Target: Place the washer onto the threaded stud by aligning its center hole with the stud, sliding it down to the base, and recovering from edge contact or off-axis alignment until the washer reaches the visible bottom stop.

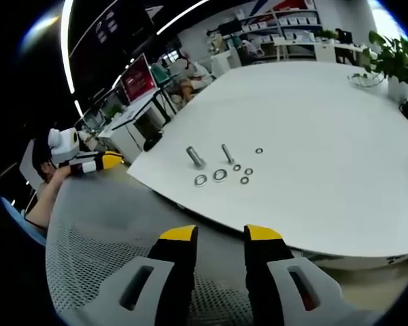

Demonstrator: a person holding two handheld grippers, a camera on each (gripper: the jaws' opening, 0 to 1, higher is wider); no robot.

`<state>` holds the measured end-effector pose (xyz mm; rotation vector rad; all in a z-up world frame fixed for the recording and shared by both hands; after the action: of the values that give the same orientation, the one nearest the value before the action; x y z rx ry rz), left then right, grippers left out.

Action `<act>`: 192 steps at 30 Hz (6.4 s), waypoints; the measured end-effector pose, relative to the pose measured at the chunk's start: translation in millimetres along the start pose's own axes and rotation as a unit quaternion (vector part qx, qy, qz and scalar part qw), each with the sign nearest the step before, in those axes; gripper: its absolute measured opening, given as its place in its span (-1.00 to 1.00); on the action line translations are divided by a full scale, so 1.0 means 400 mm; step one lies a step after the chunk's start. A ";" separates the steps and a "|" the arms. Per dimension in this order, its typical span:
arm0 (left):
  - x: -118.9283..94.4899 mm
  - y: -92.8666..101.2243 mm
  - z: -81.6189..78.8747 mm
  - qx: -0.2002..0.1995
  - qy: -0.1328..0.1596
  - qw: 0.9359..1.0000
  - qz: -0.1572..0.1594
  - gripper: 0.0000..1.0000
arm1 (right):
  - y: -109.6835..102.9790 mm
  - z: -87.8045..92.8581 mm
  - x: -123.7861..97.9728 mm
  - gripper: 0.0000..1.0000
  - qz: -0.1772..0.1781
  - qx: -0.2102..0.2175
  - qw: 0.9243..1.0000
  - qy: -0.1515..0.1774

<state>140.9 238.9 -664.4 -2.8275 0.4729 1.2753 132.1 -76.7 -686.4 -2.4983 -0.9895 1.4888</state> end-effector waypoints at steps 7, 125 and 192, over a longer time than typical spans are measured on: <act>-0.004 -0.007 -0.003 -0.011 0.007 1.000 -0.008 -0.82 | -0.006 0.008 0.005 -0.41 -0.007 -0.013 1.000 -0.016; -0.004 -0.017 0.002 -0.031 0.009 0.999 -0.008 -0.88 | 0.119 -0.151 0.464 -0.62 0.026 -0.404 0.868 -0.287; -0.006 -0.018 -0.004 -0.030 0.017 0.999 -0.007 -0.89 | 0.012 -0.337 0.425 -0.72 0.048 -0.430 0.888 -0.157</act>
<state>142.8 246.1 -662.4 -2.9004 0.4234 1.2608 298.7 48.8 -747.0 -2.9024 -1.9764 1.8068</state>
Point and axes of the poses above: the point that each gripper's makers call its tool centre point, and the gripper's own axes: x roughly forward along the fingers, y roughly to its right, z roughly out of its underside, the point moved 3 cm from there along -x, roughly backward along the fingers, and after that the axes turned 9 degrees about -y, right-handed, at the moved point
